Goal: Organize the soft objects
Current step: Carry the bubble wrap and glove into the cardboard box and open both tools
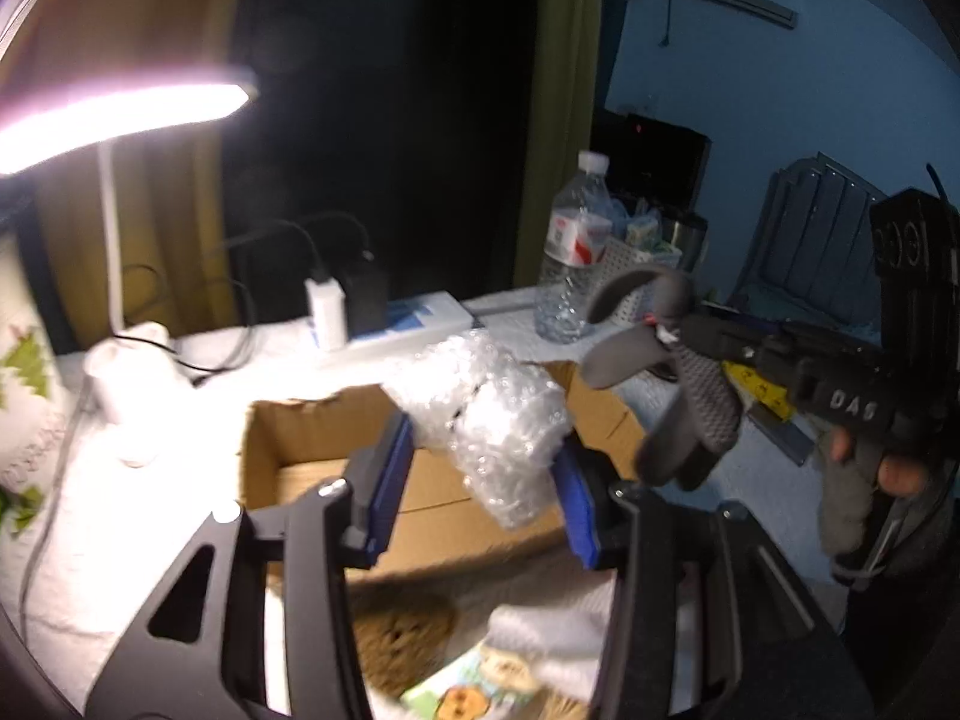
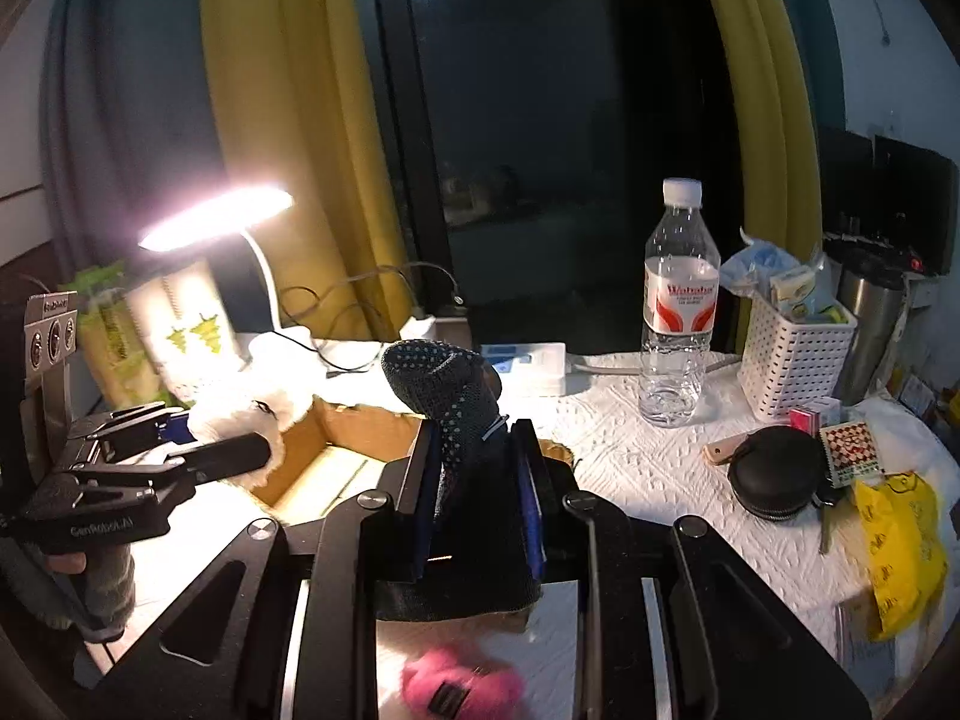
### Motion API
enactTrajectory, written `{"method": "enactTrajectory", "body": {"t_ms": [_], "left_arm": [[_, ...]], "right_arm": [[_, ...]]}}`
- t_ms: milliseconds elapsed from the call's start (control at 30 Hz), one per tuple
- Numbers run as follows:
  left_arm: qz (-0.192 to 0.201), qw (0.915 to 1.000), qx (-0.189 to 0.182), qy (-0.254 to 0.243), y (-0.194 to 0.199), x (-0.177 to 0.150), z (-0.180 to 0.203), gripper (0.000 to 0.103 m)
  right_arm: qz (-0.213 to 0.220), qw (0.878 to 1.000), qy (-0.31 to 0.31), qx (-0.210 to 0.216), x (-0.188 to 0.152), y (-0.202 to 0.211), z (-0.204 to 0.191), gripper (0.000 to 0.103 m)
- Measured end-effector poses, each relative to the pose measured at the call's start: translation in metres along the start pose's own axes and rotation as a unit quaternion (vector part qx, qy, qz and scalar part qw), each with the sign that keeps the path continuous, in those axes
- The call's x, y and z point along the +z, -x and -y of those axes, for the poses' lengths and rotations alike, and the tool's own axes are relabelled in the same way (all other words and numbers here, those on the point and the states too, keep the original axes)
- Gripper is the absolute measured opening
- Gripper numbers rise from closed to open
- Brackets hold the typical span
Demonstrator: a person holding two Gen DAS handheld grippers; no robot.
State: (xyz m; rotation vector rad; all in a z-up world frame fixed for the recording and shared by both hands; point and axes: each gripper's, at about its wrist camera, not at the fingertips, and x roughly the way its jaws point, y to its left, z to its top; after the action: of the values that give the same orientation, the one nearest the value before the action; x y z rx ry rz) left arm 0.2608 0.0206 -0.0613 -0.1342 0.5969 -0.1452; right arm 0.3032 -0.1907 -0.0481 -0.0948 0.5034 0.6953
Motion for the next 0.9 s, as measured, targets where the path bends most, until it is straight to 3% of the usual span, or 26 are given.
{"method": "enactTrajectory", "body": {"t_ms": [233, 400, 633, 900], "left_arm": [[-0.045, 0.9987, -0.024, 0.003, -0.049, -0.006, 0.008, 0.054], [-0.039, 0.9989, -0.026, 0.001, -0.043, -0.011, 0.007, 0.087], [-0.022, 0.9994, -0.024, 0.011, -0.008, -0.021, 0.000, 0.090], [-0.036, 0.9988, -0.030, 0.015, 0.021, -0.054, 0.010, 0.090]], "right_arm": [[-0.048, 0.999, 0.005, -0.006, -0.013, -0.048, 0.006, 0.029], [-0.050, 0.999, 0.002, -0.015, -0.016, -0.043, 0.004, 0.052], [-0.049, 0.998, -0.009, -0.037, -0.029, -0.010, 0.001, 0.054], [-0.093, 0.994, -0.037, -0.040, -0.076, 0.001, 0.003, 0.056]]}}
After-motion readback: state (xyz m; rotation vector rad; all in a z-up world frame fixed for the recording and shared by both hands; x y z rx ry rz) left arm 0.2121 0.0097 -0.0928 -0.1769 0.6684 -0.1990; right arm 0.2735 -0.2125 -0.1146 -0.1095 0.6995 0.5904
